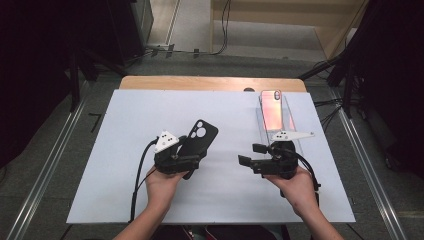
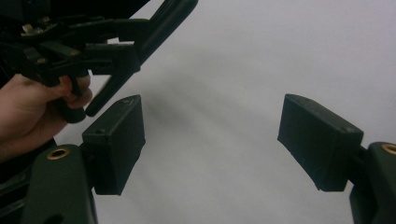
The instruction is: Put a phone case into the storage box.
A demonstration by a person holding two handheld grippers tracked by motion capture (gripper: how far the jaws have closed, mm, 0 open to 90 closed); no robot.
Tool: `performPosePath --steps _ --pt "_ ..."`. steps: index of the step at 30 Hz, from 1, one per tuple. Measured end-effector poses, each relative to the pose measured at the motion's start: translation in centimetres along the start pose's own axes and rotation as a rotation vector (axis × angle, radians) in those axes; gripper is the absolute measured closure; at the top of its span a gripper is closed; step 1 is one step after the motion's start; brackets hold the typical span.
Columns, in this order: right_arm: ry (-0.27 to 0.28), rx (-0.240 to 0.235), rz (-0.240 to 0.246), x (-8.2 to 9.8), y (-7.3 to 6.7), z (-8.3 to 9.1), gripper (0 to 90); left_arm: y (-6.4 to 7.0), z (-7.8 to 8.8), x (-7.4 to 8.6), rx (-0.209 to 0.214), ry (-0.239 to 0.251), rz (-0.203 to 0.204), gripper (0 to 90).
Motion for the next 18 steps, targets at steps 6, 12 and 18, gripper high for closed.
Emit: performPosePath --steps 6,12,18 --pt "0.005 0.004 -0.016 -0.6 -0.2 -0.5 21.0 0.1 -0.7 0.6 -0.026 0.058 0.019 15.1" --pt "-0.001 0.006 -0.048 -1.2 -0.3 -1.0 21.5 0.6 -1.3 1.2 -0.031 0.091 0.029 15.0" --pt "0.012 -0.001 -0.074 -1.8 -0.7 -1.2 21.4 1.5 -1.9 1.3 -0.018 0.158 0.058 15.0"
Point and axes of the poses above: each handheld gripper's, and its own axes: z roughly backward along the jaws, x roughly out of its underside, y roughly to its right, the point moved 9 cm from there along -z, roughly forward along the jaws, and after that the axes turned 15 degrees about x, right-handed, at the moved point
